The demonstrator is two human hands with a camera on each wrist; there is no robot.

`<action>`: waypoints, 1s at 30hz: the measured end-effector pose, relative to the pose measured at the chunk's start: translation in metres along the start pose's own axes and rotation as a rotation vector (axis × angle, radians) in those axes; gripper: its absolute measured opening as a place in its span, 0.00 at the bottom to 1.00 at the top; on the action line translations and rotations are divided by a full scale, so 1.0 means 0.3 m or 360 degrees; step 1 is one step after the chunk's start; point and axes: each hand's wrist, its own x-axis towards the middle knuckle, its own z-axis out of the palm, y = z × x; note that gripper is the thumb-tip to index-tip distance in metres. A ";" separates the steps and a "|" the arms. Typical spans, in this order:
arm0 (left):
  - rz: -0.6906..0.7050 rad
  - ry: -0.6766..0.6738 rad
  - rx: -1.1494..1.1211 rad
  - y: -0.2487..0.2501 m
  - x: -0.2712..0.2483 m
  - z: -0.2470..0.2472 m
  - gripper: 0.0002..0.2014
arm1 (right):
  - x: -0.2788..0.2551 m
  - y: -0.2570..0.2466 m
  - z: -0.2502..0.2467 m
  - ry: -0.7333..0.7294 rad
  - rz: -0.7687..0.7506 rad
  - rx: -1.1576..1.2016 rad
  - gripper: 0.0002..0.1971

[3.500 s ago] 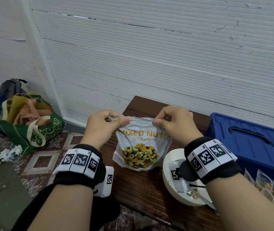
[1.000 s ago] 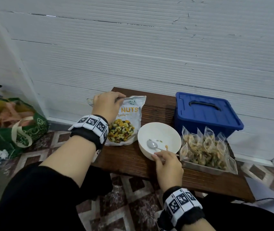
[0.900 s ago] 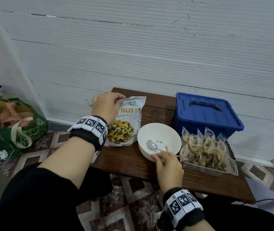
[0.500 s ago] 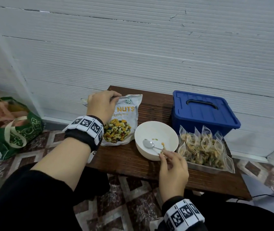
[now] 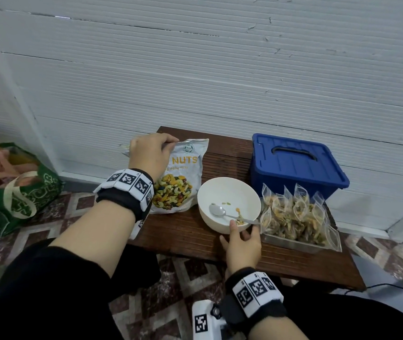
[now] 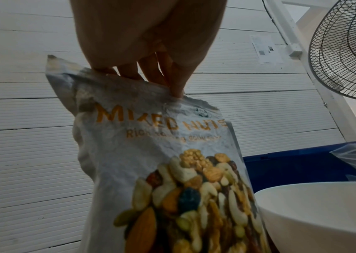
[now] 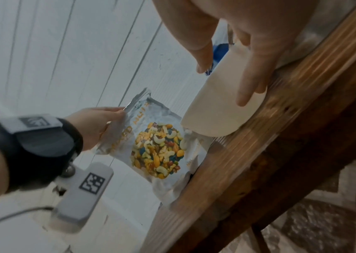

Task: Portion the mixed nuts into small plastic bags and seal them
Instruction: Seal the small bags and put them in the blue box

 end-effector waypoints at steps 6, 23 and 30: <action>-0.0089 -0.0033 -0.0126 -0.011 0.046 0.010 0.08 | 0.029 0.001 0.029 0.0062 0.0103 0.0155 0.31; -0.0179 -0.0260 -0.0274 -0.116 0.371 0.059 0.10 | 0.070 -0.048 0.192 -0.0463 0.0393 -0.0103 0.21; -0.0178 -0.0484 -0.0394 -0.147 0.467 0.088 0.06 | 0.094 -0.055 0.347 -0.0775 0.0547 -0.0293 0.19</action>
